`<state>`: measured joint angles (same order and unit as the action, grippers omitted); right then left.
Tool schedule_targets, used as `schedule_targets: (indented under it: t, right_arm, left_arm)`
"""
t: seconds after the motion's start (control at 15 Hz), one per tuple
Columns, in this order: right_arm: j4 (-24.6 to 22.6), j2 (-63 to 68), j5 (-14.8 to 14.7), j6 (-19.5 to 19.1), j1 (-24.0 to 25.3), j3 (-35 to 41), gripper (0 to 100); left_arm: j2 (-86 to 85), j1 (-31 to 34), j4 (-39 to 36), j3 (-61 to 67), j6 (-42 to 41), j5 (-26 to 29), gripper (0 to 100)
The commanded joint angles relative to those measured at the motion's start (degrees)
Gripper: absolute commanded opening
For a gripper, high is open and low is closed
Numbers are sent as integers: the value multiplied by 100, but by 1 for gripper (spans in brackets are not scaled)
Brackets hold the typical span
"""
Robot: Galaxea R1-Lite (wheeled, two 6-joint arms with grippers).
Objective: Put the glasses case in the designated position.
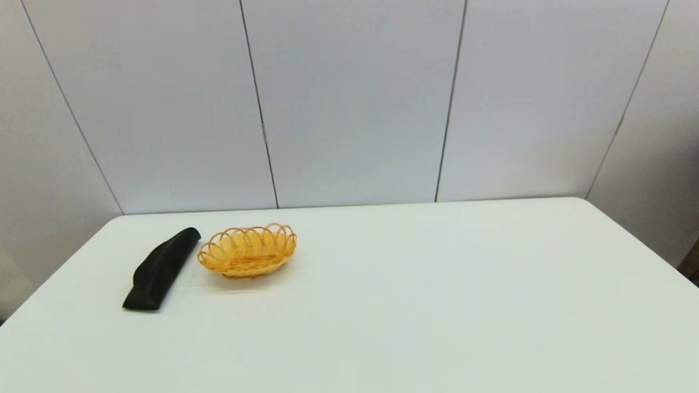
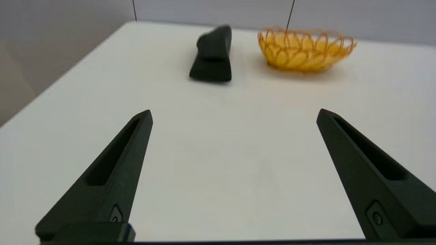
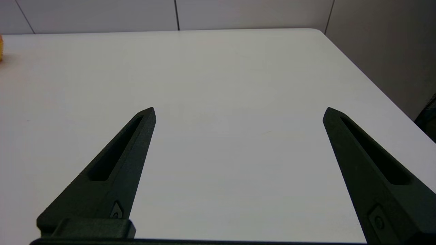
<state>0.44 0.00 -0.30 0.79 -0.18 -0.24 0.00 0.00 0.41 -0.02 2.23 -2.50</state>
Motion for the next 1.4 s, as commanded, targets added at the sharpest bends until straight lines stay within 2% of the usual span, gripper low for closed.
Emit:
schedule_targets:
  t: [0.07, 0.4, 1.4]
  right_arm:
    - [-9, 0, -5, 0, 1, -2, 100]
    - [-9, 0, 4, 0, 1, -2, 100]
    - [0, 0, -5, 0, 1, -2, 100]
  left_arm:
    - [0, 0, -15, 2, -214, 92, 100]
    - [0, 9, -68, 2, 348, 30, 100]
    - [0, 9, -68, 2, 331, 30, 100]
